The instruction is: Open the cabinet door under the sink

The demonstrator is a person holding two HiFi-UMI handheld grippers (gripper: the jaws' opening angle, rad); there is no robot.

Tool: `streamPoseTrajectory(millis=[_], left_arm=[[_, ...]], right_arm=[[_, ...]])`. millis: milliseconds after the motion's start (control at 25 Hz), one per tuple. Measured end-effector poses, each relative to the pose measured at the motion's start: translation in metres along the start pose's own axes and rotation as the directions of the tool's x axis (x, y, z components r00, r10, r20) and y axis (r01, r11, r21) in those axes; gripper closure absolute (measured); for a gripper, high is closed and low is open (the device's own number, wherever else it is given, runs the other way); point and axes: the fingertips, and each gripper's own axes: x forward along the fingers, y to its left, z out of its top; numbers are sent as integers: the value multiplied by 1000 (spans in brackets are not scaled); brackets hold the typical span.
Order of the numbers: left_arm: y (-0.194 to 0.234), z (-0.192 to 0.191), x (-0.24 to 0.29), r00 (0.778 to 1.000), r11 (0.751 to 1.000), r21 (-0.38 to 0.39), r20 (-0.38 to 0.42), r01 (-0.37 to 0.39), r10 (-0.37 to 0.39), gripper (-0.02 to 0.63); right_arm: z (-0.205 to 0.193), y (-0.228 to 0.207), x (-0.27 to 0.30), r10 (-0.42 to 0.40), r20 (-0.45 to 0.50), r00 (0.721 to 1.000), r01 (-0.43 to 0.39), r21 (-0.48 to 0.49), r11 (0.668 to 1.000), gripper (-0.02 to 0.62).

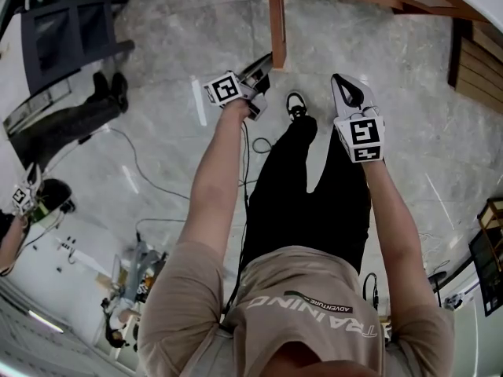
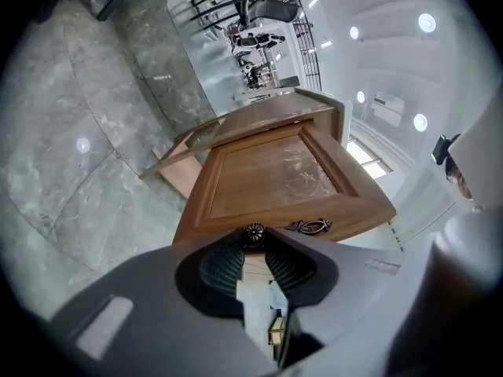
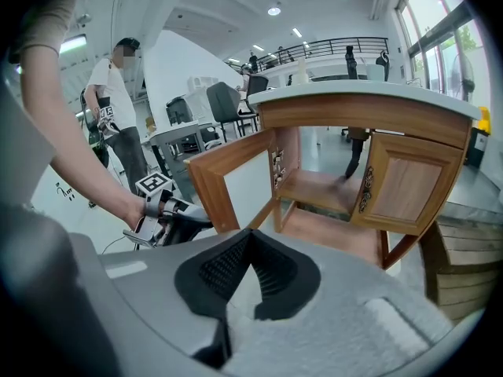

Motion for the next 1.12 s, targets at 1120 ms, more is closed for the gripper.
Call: streamPoseTrajectory(millis=[1120], left_arm=[[-124,-78,-63,942,859,390,90,-332,323,594]], right_arm=[[-5,-42,-99,-112,-130,985,134,177,975,592]])
